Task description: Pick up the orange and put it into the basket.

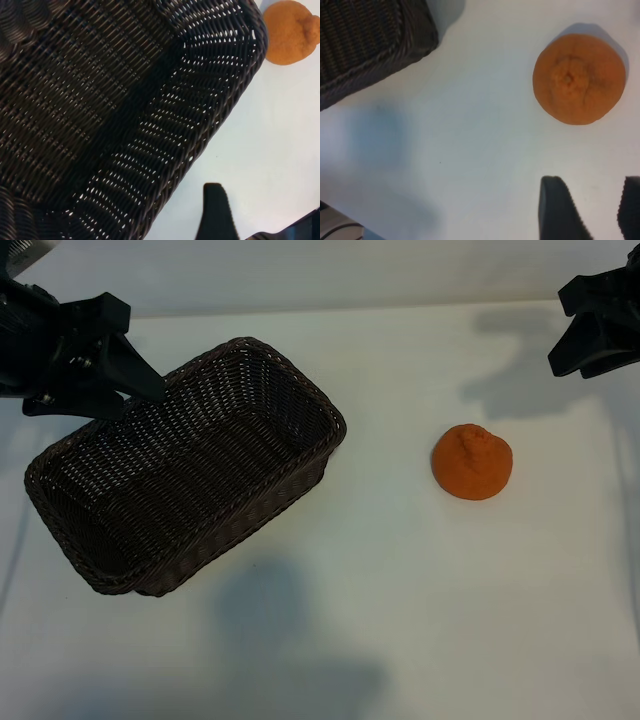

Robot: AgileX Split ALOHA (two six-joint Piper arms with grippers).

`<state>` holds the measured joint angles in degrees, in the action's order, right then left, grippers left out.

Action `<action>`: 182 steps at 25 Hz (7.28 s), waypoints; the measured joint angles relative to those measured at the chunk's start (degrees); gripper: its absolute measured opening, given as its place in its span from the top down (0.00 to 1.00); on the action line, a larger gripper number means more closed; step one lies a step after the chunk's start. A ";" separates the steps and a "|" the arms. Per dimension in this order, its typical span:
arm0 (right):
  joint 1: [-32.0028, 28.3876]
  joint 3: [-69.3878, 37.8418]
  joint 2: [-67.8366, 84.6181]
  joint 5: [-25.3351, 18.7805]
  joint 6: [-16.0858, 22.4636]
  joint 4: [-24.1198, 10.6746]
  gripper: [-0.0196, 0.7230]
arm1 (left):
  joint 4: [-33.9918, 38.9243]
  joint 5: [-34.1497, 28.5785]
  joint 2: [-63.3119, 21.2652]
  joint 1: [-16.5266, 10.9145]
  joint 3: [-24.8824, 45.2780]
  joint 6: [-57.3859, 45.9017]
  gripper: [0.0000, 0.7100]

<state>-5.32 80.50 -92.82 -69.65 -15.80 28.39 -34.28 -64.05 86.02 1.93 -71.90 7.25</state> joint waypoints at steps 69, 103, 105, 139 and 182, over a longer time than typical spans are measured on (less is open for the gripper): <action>0.00 0.00 0.00 0.00 0.03 -0.11 0.54 | 27.07 -3.29 -19.16 -11.34 3.66 -17.78 0.26; 0.00 0.00 0.00 0.00 0.03 -0.13 0.54 | 15.95 11.69 -2.28 -24.39 20.21 -12.08 0.26; 0.00 0.00 0.00 0.00 0.03 -0.13 0.54 | 15.35 12.77 -0.87 -24.39 20.21 -11.87 0.26; 0.00 0.00 0.00 -0.04 0.00 -0.13 0.54 | 1.25 22.53 13.92 -16.68 20.48 -3.53 0.31; 0.00 0.00 0.00 -0.04 -0.11 -0.13 0.54 | 4.10 -3.33 14.89 -16.68 -9.65 -4.48 0.75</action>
<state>-5.32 80.50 -92.82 -69.69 -15.91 28.25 -30.17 -67.38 100.91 -14.75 -81.55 2.77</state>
